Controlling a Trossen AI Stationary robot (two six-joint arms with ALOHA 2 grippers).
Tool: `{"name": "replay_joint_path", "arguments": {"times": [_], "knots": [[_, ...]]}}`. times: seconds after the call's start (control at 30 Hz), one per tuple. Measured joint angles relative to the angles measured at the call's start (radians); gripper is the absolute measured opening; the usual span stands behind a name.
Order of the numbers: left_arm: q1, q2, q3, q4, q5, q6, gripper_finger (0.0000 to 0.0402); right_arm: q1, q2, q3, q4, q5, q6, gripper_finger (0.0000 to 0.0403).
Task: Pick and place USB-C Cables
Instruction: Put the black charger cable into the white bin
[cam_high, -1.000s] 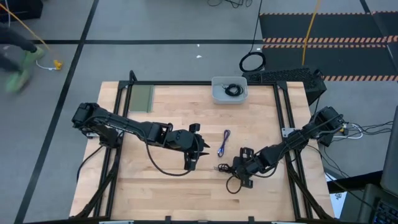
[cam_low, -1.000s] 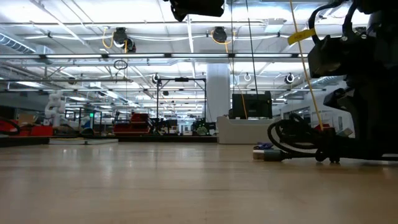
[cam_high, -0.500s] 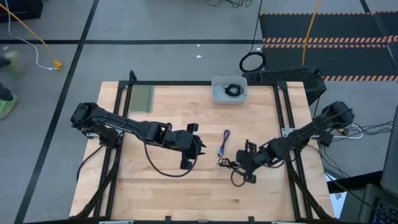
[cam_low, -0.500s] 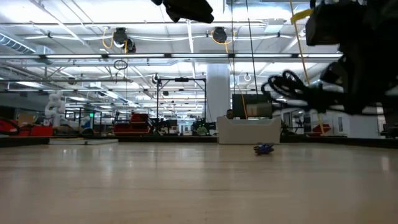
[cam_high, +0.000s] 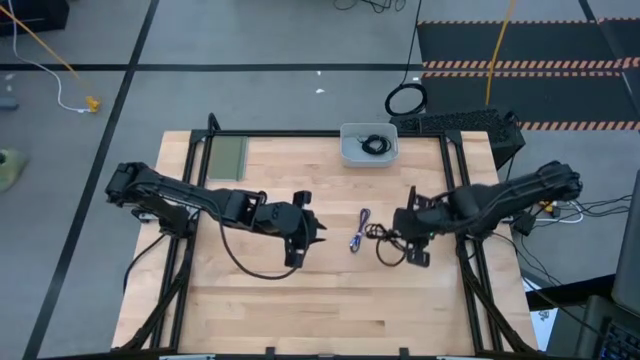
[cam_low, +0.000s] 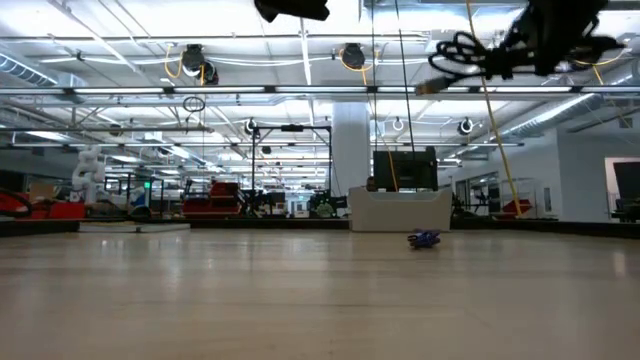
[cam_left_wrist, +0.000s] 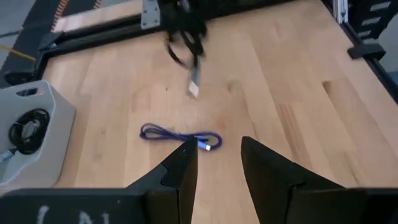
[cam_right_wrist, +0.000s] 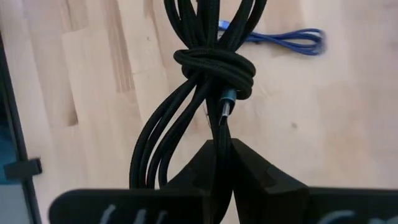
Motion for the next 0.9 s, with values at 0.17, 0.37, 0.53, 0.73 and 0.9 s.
{"name": "replay_joint_path", "arguments": {"times": [0.17, 0.37, 0.53, 0.73, 0.9], "knots": [[0.0, 0.002, 0.0, 0.0, 0.0, 0.0, 0.0127, -0.05, 0.011, 0.145, -0.158, 0.001, -0.063, 0.0018], [0.0, 0.003, 0.0, 0.0, 0.0, -0.003, 0.0127, -0.097, 0.01, 0.238, -0.278, 0.0, -0.094, 0.0018], [0.0, 0.003, 0.0, 0.002, 0.0, -0.002, 0.0127, -0.134, 0.009, 0.264, -0.356, -0.032, -0.129, 0.0018], [0.0, 0.003, 0.0, 0.001, 0.0, 0.001, 0.0127, -0.175, 0.006, 0.264, -0.36, -0.049, -0.153, 0.0018], [0.0, 0.003, 0.0, 0.001, 0.0, 0.001, 0.0127, -0.23, 0.026, 0.264, -0.346, -0.049, -0.207, 0.0018]]}}
